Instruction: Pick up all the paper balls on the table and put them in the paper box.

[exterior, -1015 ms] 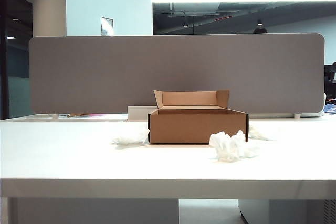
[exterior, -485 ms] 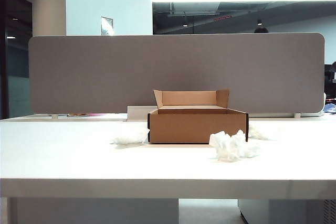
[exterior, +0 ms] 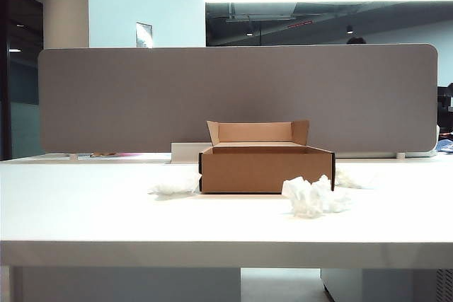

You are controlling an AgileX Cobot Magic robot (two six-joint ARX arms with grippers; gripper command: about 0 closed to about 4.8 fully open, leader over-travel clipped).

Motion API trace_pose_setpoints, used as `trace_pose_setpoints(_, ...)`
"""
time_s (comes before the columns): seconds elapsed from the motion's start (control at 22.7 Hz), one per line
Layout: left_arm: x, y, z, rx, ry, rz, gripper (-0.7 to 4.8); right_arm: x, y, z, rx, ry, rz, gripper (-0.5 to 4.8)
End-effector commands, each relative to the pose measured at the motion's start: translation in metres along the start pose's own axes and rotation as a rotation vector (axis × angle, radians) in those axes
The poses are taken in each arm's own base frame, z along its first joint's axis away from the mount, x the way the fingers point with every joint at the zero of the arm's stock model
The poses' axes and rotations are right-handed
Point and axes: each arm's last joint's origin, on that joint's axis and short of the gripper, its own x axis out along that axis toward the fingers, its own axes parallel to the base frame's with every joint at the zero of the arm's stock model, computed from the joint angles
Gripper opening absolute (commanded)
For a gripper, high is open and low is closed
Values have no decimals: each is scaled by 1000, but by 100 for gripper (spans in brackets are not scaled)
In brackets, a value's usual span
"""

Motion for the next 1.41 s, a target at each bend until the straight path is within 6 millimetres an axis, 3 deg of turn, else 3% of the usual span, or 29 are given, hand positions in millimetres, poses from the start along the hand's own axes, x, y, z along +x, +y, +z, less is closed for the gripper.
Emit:
trace_pose_setpoints(0.04, 0, 0, 5, -16, -19, -8, -5, -3, 1, 5, 3, 5, 0, -5)
trace_pose_setpoints(0.4, -1, -1, 25, -50, 0, -47, -5, -6, 9, 42, -58, 27, 11, -5)
trace_pose_setpoints(0.53, 9, 1, 43, -65, 53, -74, -5, 18, 14, 71, -71, 138, 14, -5)
trace_pose_setpoints(0.79, 29, 6, 58, -88, 135, -73, -5, 55, 18, 90, -106, 265, 63, -5)
trace_pose_setpoints(1.02, 55, 11, 63, -120, 236, -124, -5, 90, 18, 92, -100, 389, 130, -4)
trace_pose_setpoints(1.1, 67, 13, 64, -138, 280, -152, -5, 104, 19, 89, -94, 435, 156, 24)
trace_pose_setpoints(1.19, 91, 18, 63, -168, 352, -185, -5, 124, 21, 79, -131, 515, 186, 85)
trace_pose_setpoints(1.41, 146, 31, 52, -219, 498, -184, -4, 154, 30, 56, -182, 644, 242, 99)
